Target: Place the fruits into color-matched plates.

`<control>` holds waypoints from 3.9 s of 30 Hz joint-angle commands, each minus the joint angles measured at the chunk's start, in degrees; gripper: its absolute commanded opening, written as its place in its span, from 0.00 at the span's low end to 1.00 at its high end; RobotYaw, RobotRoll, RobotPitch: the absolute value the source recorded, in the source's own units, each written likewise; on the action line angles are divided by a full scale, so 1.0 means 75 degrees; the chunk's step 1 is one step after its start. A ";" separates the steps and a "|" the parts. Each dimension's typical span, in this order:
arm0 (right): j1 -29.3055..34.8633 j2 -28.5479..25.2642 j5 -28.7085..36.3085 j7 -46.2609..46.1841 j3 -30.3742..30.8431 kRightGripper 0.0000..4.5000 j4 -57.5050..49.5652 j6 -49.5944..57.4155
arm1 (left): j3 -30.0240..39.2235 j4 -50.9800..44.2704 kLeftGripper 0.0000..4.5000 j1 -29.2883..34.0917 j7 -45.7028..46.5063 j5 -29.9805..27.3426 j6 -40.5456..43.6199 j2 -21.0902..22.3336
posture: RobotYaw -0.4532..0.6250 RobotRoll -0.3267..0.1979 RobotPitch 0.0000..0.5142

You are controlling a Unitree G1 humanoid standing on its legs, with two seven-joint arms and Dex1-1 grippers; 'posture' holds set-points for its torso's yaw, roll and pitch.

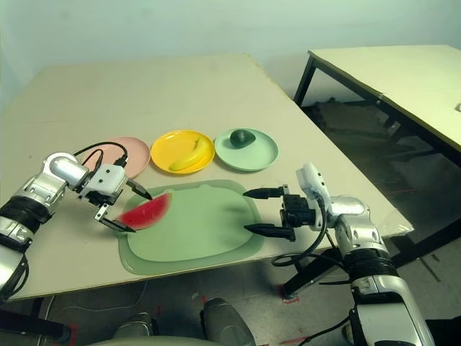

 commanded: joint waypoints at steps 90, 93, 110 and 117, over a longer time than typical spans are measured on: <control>-0.0170 0.0415 0.0065 -0.0283 -0.0668 1.00 -0.0278 0.0700 | 0.1571 0.3995 0.54 -0.2822 0.2470 0.2102 0.0152 0.0052 | 0.19 0.62 0.00; -0.0064 0.0438 0.0045 -0.0332 -0.0799 1.00 -0.0486 0.0856 | 0.1581 0.4473 0.54 -0.2944 0.3079 0.2374 0.0141 0.0109 | 0.18 0.62 0.00; 0.0591 0.0357 -0.0002 -0.0475 -0.1117 1.00 -0.1467 0.1240 | 0.1837 0.5081 0.84 -0.2283 0.4587 0.2867 0.0582 0.0017 | 0.15 0.62 0.00; 0.0558 0.0342 -0.0060 -0.0448 -0.1142 1.00 -0.1445 0.1278 | 0.1900 0.5058 1.00 -0.2210 0.4559 0.2882 0.0574 -0.0012 | 0.16 0.62 0.00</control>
